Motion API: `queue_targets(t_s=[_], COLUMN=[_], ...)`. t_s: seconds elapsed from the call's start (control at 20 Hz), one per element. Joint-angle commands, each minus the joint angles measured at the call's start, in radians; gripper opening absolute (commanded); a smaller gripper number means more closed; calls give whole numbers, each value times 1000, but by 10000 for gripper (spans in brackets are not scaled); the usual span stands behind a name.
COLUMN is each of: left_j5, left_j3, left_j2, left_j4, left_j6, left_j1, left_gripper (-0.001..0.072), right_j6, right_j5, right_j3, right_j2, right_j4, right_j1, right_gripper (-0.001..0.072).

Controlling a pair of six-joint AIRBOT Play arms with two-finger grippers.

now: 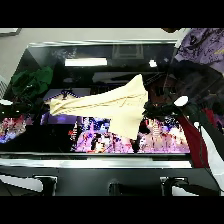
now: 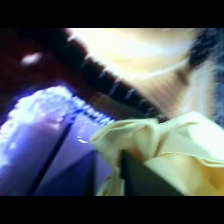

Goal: Fold the clothes and pants, and hang the long-sleeved shirts on hangers.

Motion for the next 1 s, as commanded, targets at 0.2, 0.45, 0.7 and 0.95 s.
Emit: queue_targets(t_s=[0.2, 0.45, 0.7, 0.95], left_j5=[29, 58, 57, -24], left_j3=[3, 3, 6, 11], left_j2=[-2, -2, 24, 227], left_j4=[-13, -13, -13, -12], left_j6=[-3, -3, 3, 19], left_j1=[0, -1, 0, 1], left_gripper=[43, 85, 19, 18], right_j6=[3, 3, -2, -10], right_j5=[-20, -20, -42, -13], right_j3=[1, 1, 2, 146], right_j2=[45, 61, 98, 221], right_j4=[1, 2, 2, -6], right_j1=[-1, 0, -1, -1], right_gripper=[23, 23, 23, 23])
